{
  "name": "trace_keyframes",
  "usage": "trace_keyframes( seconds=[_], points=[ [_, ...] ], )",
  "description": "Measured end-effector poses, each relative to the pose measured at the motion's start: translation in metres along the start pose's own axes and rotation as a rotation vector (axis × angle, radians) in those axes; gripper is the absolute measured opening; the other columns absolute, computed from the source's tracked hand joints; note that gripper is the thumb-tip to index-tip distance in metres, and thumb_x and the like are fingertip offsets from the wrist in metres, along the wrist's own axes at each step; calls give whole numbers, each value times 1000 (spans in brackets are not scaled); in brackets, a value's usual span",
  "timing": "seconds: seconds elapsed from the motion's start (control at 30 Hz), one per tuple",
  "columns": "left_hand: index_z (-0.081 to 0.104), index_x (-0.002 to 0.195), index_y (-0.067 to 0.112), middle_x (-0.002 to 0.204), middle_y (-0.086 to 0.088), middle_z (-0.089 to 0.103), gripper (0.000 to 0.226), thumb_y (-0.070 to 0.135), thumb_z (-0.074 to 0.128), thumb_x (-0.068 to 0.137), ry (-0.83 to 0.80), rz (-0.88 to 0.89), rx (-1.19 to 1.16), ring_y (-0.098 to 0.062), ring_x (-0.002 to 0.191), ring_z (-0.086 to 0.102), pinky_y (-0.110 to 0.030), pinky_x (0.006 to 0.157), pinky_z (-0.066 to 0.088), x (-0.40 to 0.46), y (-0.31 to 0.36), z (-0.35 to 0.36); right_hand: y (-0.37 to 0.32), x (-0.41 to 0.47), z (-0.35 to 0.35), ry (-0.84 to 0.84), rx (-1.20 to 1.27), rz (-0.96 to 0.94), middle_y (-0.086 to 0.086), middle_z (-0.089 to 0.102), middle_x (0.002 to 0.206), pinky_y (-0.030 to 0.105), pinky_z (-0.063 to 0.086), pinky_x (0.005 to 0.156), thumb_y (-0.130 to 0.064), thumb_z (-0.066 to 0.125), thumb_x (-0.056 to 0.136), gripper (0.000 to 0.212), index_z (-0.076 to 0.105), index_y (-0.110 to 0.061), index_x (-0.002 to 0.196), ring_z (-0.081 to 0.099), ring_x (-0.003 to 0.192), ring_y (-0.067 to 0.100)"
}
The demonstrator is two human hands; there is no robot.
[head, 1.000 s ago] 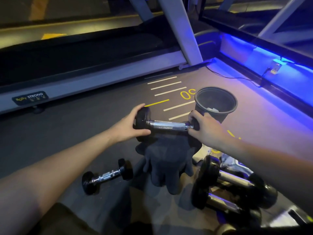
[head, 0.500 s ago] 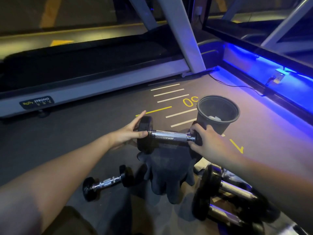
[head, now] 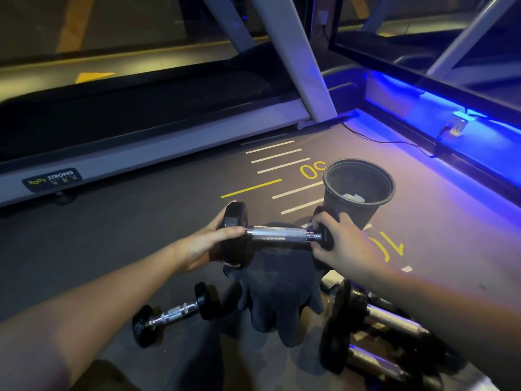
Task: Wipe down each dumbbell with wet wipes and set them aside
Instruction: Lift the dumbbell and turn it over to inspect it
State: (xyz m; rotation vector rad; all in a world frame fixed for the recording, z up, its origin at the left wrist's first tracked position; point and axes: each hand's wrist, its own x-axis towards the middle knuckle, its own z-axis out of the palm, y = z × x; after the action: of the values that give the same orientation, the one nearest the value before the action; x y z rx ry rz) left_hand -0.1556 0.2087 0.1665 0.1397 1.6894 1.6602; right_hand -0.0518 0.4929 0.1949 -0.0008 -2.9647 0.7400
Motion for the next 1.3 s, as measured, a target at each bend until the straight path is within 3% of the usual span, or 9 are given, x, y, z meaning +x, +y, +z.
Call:
trace_keyframes(
  seconds=[0.13, 0.23, 0.3, 0.5, 0.73, 0.97, 1.1, 1.2, 1.3],
  points=[
    [35, 148, 54, 143, 1, 59, 106, 45, 92, 58, 31, 82, 41, -26, 117, 68, -44, 79, 59, -4, 5, 5, 4, -2, 4, 48, 41, 25, -7, 41, 90, 13, 30, 58, -34, 66, 86, 27, 42, -42, 97, 51, 75, 9],
    [42, 142, 59, 140, 8, 61, 94, 43, 88, 60, 91, 168, 101, -14, 118, 67, -46, 100, 53, -8, 18, 9, 8, -5, 6, 96, 101, 71, -4, 45, 87, 14, 30, 59, -28, 67, 85, 25, 45, -37, 94, 51, 75, 9],
    [44, 136, 65, 139, 8, 61, 93, 47, 89, 56, 127, 228, 213, -4, 118, 65, -32, 106, 47, -14, 33, 12, 9, -7, 10, 137, 173, 89, -1, 49, 86, 21, 35, 62, -24, 68, 84, 26, 46, -35, 92, 52, 77, 12],
    [38, 143, 57, 129, 27, 53, 95, 29, 89, 68, 194, 456, 486, 22, 104, 58, 0, 81, 43, -37, 84, 22, -9, -9, 29, 271, 466, 169, -2, 50, 69, 41, 42, 60, -12, 69, 81, 27, 48, -28, 85, 46, 65, 17],
    [30, 142, 68, 145, 27, 45, 110, 36, 96, 60, 100, 426, 570, 13, 123, 53, -6, 97, 42, -46, 73, 4, -19, -11, 32, 164, 382, 172, 4, 53, 92, 7, 37, 63, -16, 69, 87, 27, 46, -29, 88, 51, 78, 13],
    [9, 146, 71, 161, 15, 25, 131, 39, 94, 51, 76, 334, 709, 4, 144, 34, -36, 123, 28, -60, 59, -10, -21, -6, 33, 112, 413, 161, 6, 48, 95, 20, 38, 63, -14, 68, 86, 30, 45, -34, 91, 53, 79, 21],
    [6, 146, 72, 153, 25, 26, 130, 45, 90, 51, 90, 382, 789, 22, 138, 25, -18, 119, 21, -60, 61, -1, -13, -8, 31, 103, 476, 156, 7, 52, 95, 27, 41, 69, -13, 68, 82, 33, 46, -36, 92, 54, 82, 20],
    [19, 149, 66, 153, 22, 29, 118, 43, 88, 56, 140, 491, 736, 7, 142, 33, -31, 124, 25, -55, 60, 12, -6, -9, 31, 119, 539, 176, 1, 56, 91, 31, 45, 70, -11, 70, 80, 34, 46, -33, 93, 53, 83, 19],
    [21, 148, 65, 155, 12, 28, 111, 48, 84, 58, 138, 558, 734, 7, 144, 29, -15, 120, 20, -46, 64, 22, -1, -11, 30, 128, 639, 189, -12, 61, 77, 23, 44, 63, -5, 70, 81, 34, 47, -29, 91, 53, 72, 4]
  ],
)
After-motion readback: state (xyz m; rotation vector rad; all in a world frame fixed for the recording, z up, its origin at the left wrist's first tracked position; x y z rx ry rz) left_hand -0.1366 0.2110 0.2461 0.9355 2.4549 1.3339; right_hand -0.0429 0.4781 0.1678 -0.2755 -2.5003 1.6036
